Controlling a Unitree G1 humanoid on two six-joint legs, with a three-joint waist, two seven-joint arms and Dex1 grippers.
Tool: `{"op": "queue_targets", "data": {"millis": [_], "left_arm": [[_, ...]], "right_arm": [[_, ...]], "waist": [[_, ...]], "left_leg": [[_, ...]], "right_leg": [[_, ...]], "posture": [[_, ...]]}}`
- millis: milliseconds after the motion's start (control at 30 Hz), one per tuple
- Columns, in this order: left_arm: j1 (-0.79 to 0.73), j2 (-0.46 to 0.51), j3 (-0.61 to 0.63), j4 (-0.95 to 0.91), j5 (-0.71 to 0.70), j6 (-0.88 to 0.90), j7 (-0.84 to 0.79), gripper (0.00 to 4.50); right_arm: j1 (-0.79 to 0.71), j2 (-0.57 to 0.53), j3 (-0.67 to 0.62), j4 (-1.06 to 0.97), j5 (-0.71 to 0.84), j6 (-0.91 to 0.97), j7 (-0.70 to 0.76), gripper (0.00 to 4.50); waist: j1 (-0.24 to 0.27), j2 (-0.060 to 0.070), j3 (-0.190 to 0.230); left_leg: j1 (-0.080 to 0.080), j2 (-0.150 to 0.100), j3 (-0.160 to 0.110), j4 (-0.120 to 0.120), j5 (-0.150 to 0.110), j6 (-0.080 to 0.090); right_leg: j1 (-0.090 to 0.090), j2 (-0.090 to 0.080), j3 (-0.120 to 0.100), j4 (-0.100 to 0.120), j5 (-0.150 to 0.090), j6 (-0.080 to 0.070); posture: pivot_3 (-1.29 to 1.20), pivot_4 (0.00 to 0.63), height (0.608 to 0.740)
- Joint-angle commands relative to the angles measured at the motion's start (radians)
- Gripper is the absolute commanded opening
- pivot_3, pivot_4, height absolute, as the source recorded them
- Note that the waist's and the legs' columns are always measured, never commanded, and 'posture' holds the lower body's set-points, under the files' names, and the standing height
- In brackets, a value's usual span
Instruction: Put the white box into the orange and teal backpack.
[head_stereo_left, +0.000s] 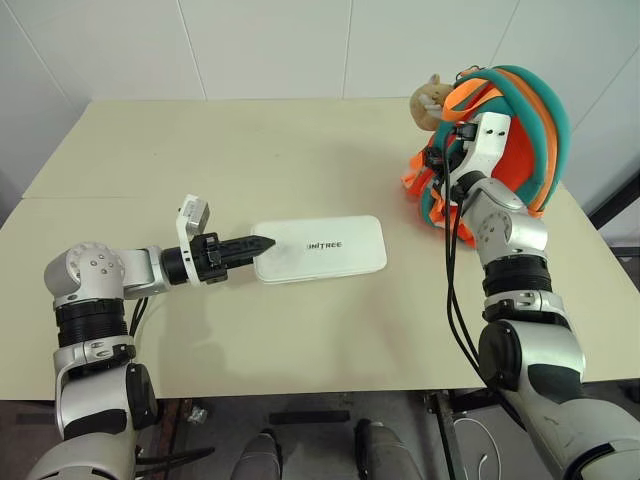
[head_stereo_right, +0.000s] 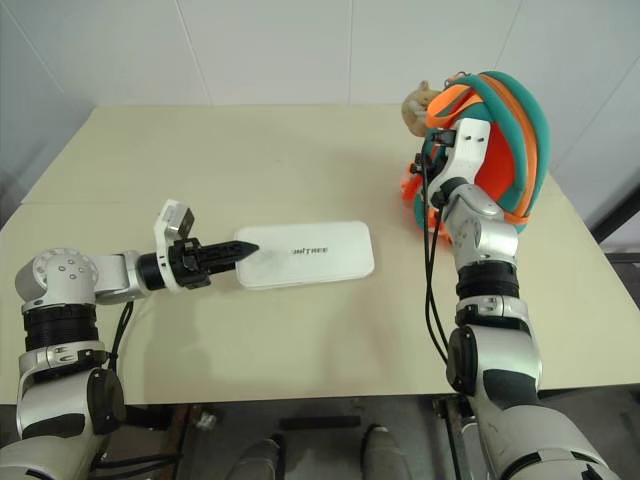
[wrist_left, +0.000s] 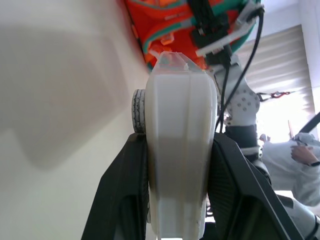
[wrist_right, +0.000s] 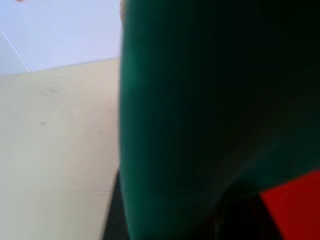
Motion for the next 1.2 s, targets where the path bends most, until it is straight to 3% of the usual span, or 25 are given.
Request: {"op": "queue_targets", "data": {"millis": [33,233,567,833,1033,1200], "left_arm": [[-0.031,0.044,0.064,0.017,-0.004,-0.055,0.016,1.23],[-0.112,0.113,0.078,0.166,0.045,-0.209,0.039,1.23],[-0.197,0.184,0.048,0.312,0.105,-0.370,0.008,1.23],[-0.239,0.227,-0.009,0.387,0.151,-0.434,-0.054,1.23],[-0.272,0.241,-0.054,0.418,0.191,-0.497,-0.108,1.23],[-0.293,0.257,-0.078,0.450,0.216,-0.516,-0.152,1.23]], "right_arm": [[0.021,0.000,0.019,-0.267,0.092,0.118,0.058,0.00],[0.103,0.007,0.060,-0.687,0.304,0.412,0.097,0.00],[0.134,-0.077,0.088,-1.033,0.638,0.701,0.180,0.00],[0.219,-0.224,0.092,-1.155,0.843,0.757,0.276,0.00],[0.343,-0.396,0.138,-1.217,0.772,0.661,0.475,0.00],[0.366,-0.454,0.105,-1.221,0.813,0.616,0.535,0.00]], "waist": [[-0.003,0.000,0.000],[-0.002,0.001,0.000],[0.006,0.001,0.001],[0.013,0.000,0.001],[0.026,0.000,0.001],[0.027,-0.001,0.001]], "left_leg": [[0.000,0.000,0.000,0.000,0.000,0.000],[-0.001,0.000,0.000,-0.001,0.001,-0.001],[-0.002,0.000,0.000,-0.002,0.000,0.000],[-0.002,0.000,0.000,-0.001,0.000,0.000],[-0.003,0.000,0.001,0.000,-0.001,0.001],[-0.002,0.000,0.001,0.001,-0.001,0.000]], "right_leg": [[-0.001,0.000,0.000,0.000,0.000,0.000],[-0.002,0.000,0.000,0.001,0.000,0.000],[-0.003,0.000,0.000,0.000,0.000,0.000],[-0.003,0.000,0.000,0.000,-0.001,0.001],[-0.003,0.000,0.000,-0.001,-0.001,0.001],[-0.003,0.000,0.000,-0.002,-0.002,0.001]], "posture": [[0.00,0.150,0.740],[0.00,0.150,0.740],[0.00,0.150,0.740],[0.00,0.150,0.740],[0.00,0.150,0.740],[0.00,0.150,0.740]]}}
